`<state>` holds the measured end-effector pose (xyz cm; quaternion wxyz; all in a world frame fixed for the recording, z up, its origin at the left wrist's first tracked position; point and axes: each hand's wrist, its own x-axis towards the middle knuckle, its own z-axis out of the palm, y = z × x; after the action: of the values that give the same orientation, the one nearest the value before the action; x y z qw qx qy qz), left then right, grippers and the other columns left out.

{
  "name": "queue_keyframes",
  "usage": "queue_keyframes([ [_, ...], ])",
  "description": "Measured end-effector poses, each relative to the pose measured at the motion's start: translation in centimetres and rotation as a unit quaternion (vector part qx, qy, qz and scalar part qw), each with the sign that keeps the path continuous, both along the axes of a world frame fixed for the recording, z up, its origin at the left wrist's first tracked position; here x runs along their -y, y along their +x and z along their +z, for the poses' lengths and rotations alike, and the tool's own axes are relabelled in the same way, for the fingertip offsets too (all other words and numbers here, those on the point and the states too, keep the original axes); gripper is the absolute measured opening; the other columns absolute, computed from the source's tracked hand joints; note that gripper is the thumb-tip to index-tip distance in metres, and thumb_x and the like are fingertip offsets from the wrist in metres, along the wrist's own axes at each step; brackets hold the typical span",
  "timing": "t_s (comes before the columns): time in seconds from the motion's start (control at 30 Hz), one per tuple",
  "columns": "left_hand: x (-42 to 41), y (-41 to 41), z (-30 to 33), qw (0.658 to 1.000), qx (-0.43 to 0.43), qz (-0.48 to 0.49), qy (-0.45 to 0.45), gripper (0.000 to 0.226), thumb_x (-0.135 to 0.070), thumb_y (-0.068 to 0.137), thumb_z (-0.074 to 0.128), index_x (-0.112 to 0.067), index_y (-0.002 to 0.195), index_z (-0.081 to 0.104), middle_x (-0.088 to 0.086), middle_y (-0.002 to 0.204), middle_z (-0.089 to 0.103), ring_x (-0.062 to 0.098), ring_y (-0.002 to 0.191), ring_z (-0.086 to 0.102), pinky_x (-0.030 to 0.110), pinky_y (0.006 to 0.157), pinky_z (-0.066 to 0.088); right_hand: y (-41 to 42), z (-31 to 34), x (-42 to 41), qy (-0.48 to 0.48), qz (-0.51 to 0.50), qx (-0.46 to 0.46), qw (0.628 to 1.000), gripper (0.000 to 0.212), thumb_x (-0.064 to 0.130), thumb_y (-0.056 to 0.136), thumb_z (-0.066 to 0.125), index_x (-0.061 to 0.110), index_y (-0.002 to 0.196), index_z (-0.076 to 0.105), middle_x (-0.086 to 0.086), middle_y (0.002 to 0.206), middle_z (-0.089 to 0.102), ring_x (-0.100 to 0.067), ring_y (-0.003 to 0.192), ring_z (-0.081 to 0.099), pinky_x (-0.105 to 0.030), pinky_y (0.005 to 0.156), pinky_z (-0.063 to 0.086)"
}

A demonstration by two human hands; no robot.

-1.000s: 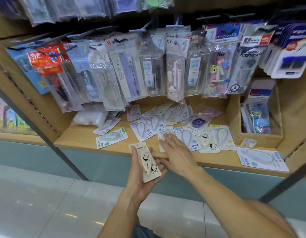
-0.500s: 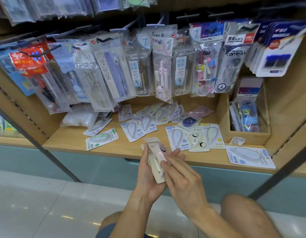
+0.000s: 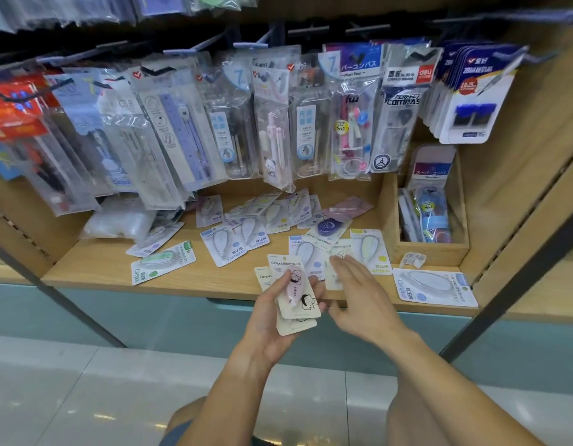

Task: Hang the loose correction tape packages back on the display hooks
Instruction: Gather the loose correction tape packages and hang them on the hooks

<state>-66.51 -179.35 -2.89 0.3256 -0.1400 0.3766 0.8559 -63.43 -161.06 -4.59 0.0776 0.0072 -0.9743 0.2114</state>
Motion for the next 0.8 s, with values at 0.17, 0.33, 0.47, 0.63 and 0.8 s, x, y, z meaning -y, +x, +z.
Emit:
queue_keyframes([
  [0.17, -0.3, -0.3, 0.3, 1.0, 0.003, 0.012, 0.028, 0.055, -0.03, 0.099, 0.067, 0.003, 0.142, 0.059, 0.027, 0.14, 0.062, 0.041, 0.13, 0.062, 0.052, 0.102, 0.055, 2.4, -1.4, -0.3, 0.018, 0.038, -0.124, 0.991, 0.065, -0.001, 0.065, 0.08, 0.017, 0.125, 0.064, 0.003, 0.124, 0.059, -0.022, 0.117, 0.056, -0.034, 0.08, 0.058],
  [0.33, -0.3, -0.5, 0.8, 1.0, -0.015, 0.005, -0.003, 0.051, -0.029, 0.097, 0.067, -0.002, 0.141, 0.061, 0.026, 0.14, 0.063, 0.041, 0.127, 0.065, 0.051, 0.105, 0.053, 3.4, -0.2, 0.1, -0.058, -0.067, -0.318, 0.944, 0.036, -0.009, 0.082, 0.076, 0.006, 0.116, 0.076, -0.005, 0.12, 0.073, -0.021, 0.108, 0.07, -0.036, 0.093, 0.057],
  [0.47, -0.5, 0.1, 1.0, 0.999, -0.014, -0.008, 0.035, 0.053, -0.025, 0.096, 0.068, -0.004, 0.144, 0.06, 0.018, 0.138, 0.067, 0.036, 0.125, 0.066, 0.051, 0.113, 0.046, 3.6, 2.3, 2.5, -0.101, -0.053, -0.39, 0.914, 0.031, -0.006, 0.088, 0.074, 0.004, 0.117, 0.076, -0.008, 0.123, 0.072, -0.021, 0.11, 0.07, -0.031, 0.097, 0.055],
  [0.63, -0.6, 0.6, 1.7, 0.996, -0.004, -0.052, 0.069, 0.056, -0.055, 0.094, 0.07, -0.008, 0.125, 0.07, 0.011, 0.119, 0.071, 0.023, 0.104, 0.071, 0.033, 0.09, 0.059, 4.0, 1.8, 6.1, -0.162, 0.051, -0.283, 0.944, 0.031, 0.018, 0.091, 0.078, 0.009, 0.12, 0.074, -0.005, 0.129, 0.064, -0.022, 0.12, 0.061, -0.039, 0.101, 0.05],
  [0.8, 0.3, -0.2, 0.7, 0.998, -0.033, -0.038, 0.022, 0.03, -0.03, 0.086, 0.081, -0.011, 0.109, 0.076, 0.012, 0.105, 0.07, 0.025, 0.092, 0.068, 0.036, 0.087, 0.051, 2.5, 3.0, 5.9, -0.293, 0.03, -0.196, 0.935, 0.031, 0.017, 0.096, 0.065, 0.021, 0.127, 0.063, 0.009, 0.125, 0.067, -0.013, 0.117, 0.064, -0.037, 0.098, 0.053],
])
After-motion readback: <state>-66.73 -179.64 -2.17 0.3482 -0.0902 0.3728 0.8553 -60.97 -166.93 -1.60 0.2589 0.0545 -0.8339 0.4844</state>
